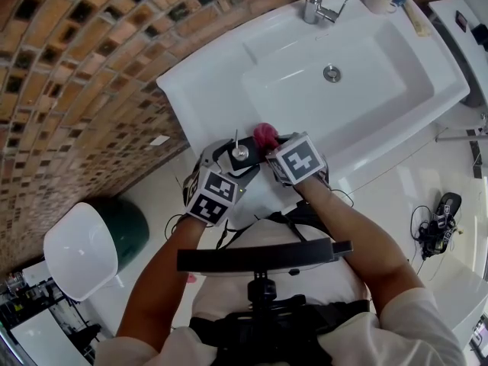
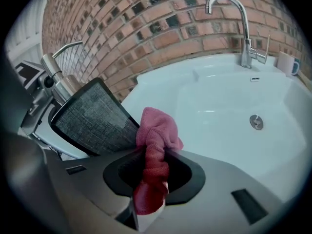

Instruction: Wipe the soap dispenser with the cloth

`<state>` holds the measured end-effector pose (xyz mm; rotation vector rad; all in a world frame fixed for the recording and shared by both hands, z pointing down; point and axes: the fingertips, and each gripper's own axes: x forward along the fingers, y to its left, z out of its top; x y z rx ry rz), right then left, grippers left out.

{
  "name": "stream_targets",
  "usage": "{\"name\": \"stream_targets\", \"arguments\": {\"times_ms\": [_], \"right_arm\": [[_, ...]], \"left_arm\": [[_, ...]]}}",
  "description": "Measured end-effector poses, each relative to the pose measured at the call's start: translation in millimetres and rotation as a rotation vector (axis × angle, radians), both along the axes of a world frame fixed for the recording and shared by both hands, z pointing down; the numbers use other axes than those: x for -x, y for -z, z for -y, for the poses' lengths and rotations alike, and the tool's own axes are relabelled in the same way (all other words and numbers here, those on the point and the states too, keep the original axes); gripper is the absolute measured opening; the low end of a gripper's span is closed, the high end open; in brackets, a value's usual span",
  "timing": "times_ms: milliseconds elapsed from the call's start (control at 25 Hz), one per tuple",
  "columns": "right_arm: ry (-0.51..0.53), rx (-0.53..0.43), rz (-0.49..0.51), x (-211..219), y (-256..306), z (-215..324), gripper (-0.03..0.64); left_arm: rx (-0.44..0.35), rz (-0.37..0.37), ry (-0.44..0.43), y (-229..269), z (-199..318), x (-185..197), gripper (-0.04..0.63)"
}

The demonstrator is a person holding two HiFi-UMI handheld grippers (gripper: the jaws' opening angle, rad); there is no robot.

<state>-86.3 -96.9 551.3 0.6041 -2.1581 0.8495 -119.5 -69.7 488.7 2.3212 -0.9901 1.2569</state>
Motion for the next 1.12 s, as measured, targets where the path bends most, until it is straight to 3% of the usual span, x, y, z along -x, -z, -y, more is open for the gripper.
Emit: {"name": "stream_targets", "arguments": {"times_ms": [200,400,560,680,920,1120], "right_arm": [[0.040,-0.094,-0.074,2,7,6,0.115],[0.075,-0.091,-0.151,-4,-3,-1,0.117],[0.053,-0.113,-0.153,-6,0,2,0.117],[-0.014,-0.123,-0.098,-16,13,5,0.117],[-0.114,-0.073,0.143,-35,52,-17,0.117],[-0.061,-0.014,0.244,-38,73,-56,0.117]], "left_arm": [[0.016,-0.010,-0.015,2,-4,0,0.392],[0.042,0.004,-0.083,5,-8,2,0.393],[0.045,0.004,-0.108,6,-9,3,0.393],[0.039,-0.017,-0.133,8,-11,2,0.393],[-0.024,-0.036,-0.225,21,-6,11,0.401],[-0.005,-0.088,-0.316,21,-6,6,0.408]]}}
